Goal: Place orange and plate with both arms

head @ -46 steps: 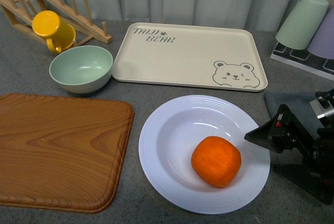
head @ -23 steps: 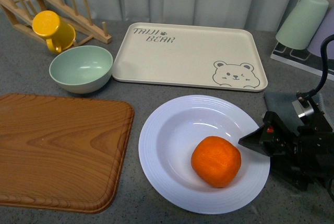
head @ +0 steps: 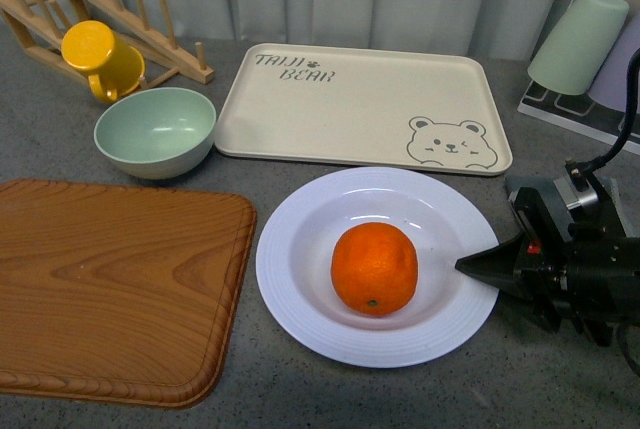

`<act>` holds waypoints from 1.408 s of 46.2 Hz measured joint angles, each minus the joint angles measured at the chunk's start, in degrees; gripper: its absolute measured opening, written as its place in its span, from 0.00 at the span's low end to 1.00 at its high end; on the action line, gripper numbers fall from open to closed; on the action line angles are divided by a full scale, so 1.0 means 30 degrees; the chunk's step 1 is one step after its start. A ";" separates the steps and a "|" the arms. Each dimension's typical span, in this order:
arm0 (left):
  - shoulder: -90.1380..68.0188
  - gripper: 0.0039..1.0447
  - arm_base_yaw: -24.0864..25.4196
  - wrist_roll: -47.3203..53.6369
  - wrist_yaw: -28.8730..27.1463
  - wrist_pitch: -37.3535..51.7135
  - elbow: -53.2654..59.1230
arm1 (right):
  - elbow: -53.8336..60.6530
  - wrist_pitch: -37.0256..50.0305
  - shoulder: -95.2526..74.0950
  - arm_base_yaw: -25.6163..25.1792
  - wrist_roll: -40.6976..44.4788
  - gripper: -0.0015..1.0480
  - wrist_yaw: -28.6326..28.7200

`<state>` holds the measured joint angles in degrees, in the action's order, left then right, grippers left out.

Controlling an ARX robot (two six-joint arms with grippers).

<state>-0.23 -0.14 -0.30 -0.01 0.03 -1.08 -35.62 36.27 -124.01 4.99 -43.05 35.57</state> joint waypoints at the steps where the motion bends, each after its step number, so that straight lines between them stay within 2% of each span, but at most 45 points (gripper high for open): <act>1: 0.0000 0.94 0.0000 0.0000 0.0000 0.0000 0.0000 | -0.0007 0.0095 0.0007 -0.0007 -0.0087 0.04 0.0036; 36: 0.0000 0.94 0.0000 0.0000 0.0000 0.0000 0.0000 | 0.1341 0.4160 0.1042 -0.0197 -0.3002 0.02 0.1173; 48: 0.0000 0.94 0.0000 0.0007 0.0000 0.0000 0.0000 | 0.1574 0.6688 0.1741 -0.0277 -0.4058 0.01 0.1727; 65: 0.0000 0.94 0.0000 0.0000 0.0000 0.0000 0.0000 | -0.0641 0.9508 0.0525 -0.0204 -0.6302 0.01 0.1931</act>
<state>-0.23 -0.14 -0.30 -0.01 0.03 -1.08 -37.54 64.79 -122.43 4.38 -61.95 41.36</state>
